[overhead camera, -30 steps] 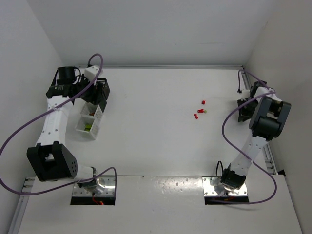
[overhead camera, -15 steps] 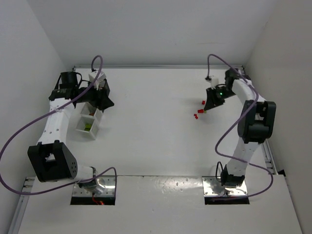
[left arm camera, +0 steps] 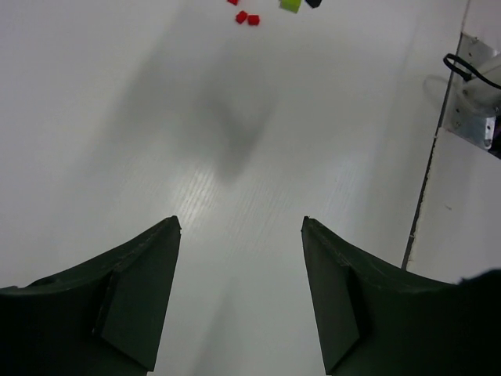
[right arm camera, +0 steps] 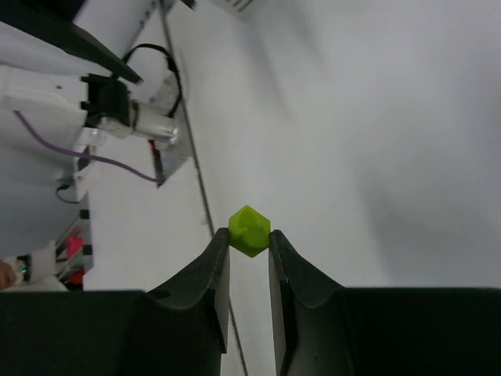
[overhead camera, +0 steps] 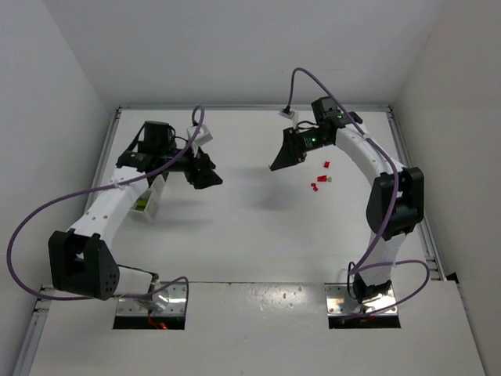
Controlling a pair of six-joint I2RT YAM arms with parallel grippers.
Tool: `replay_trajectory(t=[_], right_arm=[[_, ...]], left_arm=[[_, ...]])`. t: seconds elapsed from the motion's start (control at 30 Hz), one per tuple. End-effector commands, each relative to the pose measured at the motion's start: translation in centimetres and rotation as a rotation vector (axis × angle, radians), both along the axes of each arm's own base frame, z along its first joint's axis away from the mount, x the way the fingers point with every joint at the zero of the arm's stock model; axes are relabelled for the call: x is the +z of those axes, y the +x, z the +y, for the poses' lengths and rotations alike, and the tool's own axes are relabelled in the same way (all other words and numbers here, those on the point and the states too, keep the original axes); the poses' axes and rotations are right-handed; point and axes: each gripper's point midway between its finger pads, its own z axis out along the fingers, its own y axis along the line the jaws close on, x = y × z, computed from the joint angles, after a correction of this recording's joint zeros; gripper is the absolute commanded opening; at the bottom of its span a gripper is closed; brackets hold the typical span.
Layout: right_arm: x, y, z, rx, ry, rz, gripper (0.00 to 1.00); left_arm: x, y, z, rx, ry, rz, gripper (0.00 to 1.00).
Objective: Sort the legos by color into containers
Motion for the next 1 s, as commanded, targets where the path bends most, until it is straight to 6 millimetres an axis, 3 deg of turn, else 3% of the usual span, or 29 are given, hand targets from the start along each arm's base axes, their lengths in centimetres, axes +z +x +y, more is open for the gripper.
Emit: replay_trajectory(t=[0.0,0.17,0.3,0.33,0.37,0.47,0.7,0.87,0.97], right_arm=[[3.8,-1.4,2.4,0.091,0.164,0.008,0.0],[5.4,-2.4,3.3,0.134,0.274,0.09,0.0],[6.0,-3.7,4.0,0.188,0.346,0.17,0.0],[5.1,-4.0,4.0,0.19,0.356,0.226,0.0],[5.9,-3.8,4.1,0.213,0.388,0.256,0.0],[5.8,-5.0,4.4,0.275,0.403,0.35,0.0],[6.0,-5.5,5.0,0.295,0.399,0.354,0.0],[6.5,-5.8,5.2,0.324,0.401,0.353,0.0],[6.3,-6.2,5.4,0.332,0.396,0.366,0.0]], left_arm=[[2.0,-0.1,-2.7,-0.058,-0.036,-0.115,0.69],[3.2,-1.3,-6.3,-0.132,-0.094,-0.145,0.68],[3.2,-2.0,-7.7,-0.175,-0.122,-0.144,0.66],[3.2,-2.4,-8.1,-0.19,-0.123,-0.144,0.66],[3.1,-2.2,-8.2,-0.19,-0.123,-0.144,0.66],[4.8,-2.4,-10.2,-0.241,-0.151,-0.196,0.65],[4.7,-2.5,-12.4,-0.293,-0.155,-0.188,0.64],[4.9,-2.5,-12.8,-0.302,-0.159,-0.196,0.64],[5.4,-2.1,-12.9,-0.294,-0.16,-0.216,0.58]])
